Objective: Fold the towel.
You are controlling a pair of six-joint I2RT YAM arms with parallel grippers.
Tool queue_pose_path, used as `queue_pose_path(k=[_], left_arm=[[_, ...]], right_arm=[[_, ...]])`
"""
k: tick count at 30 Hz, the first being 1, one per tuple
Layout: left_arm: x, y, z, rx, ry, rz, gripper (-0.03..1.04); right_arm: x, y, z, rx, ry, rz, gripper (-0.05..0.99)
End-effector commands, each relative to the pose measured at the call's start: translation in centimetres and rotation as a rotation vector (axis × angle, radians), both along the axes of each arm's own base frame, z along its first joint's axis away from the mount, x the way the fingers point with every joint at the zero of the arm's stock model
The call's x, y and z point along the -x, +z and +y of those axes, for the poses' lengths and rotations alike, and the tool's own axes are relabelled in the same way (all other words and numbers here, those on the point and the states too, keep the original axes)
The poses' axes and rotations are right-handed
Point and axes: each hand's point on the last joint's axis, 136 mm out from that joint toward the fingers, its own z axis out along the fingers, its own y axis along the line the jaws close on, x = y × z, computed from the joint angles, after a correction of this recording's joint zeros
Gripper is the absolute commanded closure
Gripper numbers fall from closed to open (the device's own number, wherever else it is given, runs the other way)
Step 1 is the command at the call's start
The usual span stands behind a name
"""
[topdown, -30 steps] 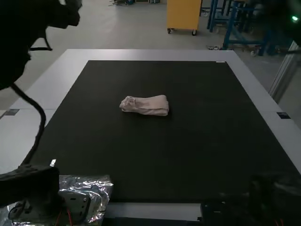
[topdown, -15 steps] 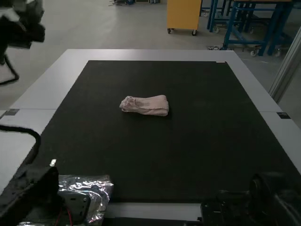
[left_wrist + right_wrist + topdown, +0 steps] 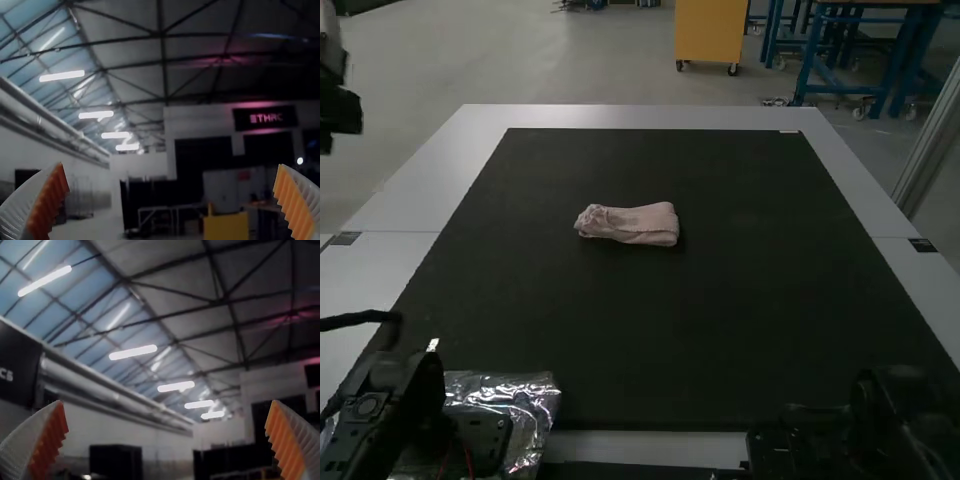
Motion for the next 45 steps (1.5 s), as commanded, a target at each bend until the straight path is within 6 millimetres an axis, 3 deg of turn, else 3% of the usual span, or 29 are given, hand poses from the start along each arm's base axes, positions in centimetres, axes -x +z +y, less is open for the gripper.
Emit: queue_pose_path(k=[1,4,6,10,16,20,22,24,28,31,37,42,45], left_arm=[[-2.1,-1.9,0.4,0.023,0.004,0.029,0.04],[-5.3,-5.4,0.0,-0.005,-0.012,0.055,0.04],[-7.2,-8.2,-0.3,-0.051,-0.003,0.076,0.04],[-10.1,-13.5,-1.4,-0.136,-0.039,0.143,0.04],[-12.4,-18.6,-1.0,-0.094,-0.053,0.280,0.04],[-13.7,-22.0,0.9,-0.027,0.021,0.371,0.04],[-14.4,-25.0,2.2,0.007,0.084,0.496,0.04],[-14.7,-27.6,3.1,0.028,0.127,0.600,0.04],[-14.8,-29.5,3.2,0.012,0.140,0.679,0.04],[-14.9,-29.5,3.0,0.009,0.132,0.682,0.04],[-14.9,-29.6,3.0,0.010,0.130,0.684,0.04],[-14.9,-29.6,2.9,0.008,0.129,0.684,0.04],[-14.9,-29.6,2.9,0.010,0.129,0.684,0.04]], right_arm=[[-3.2,-2.3,-2.5,0.005,-0.226,0.058,0.02],[-7.4,-5.9,-3.5,0.046,-0.349,0.109,0.02],[-10.4,-9.4,-3.4,0.066,-0.361,0.190,0.02],[-14.5,-15.7,-3.8,0.136,-0.425,0.333,0.02],[-18.5,-24.9,-3.8,0.440,-0.576,0.483,0.02],[-20.0,-31.0,-3.4,0.514,-0.537,0.629,0.02],[-20.1,-33.8,-2.4,0.530,-0.436,0.727,0.02],[-20.1,-34.7,-1.9,0.467,-0.370,0.775,0.02],[-20.1,-34.8,-2.1,0.376,-0.340,0.801,0.02],[-20.1,-35.0,-3.2,0.364,-0.404,0.818,0.02],[-20.1,-35.8,-2.9,0.399,-0.394,0.842,0.02],[-19.8,-36.8,-0.4,0.464,-0.252,0.849,0.02],[-19.7,-36.9,0.1,0.477,-0.226,0.844,0.02]])
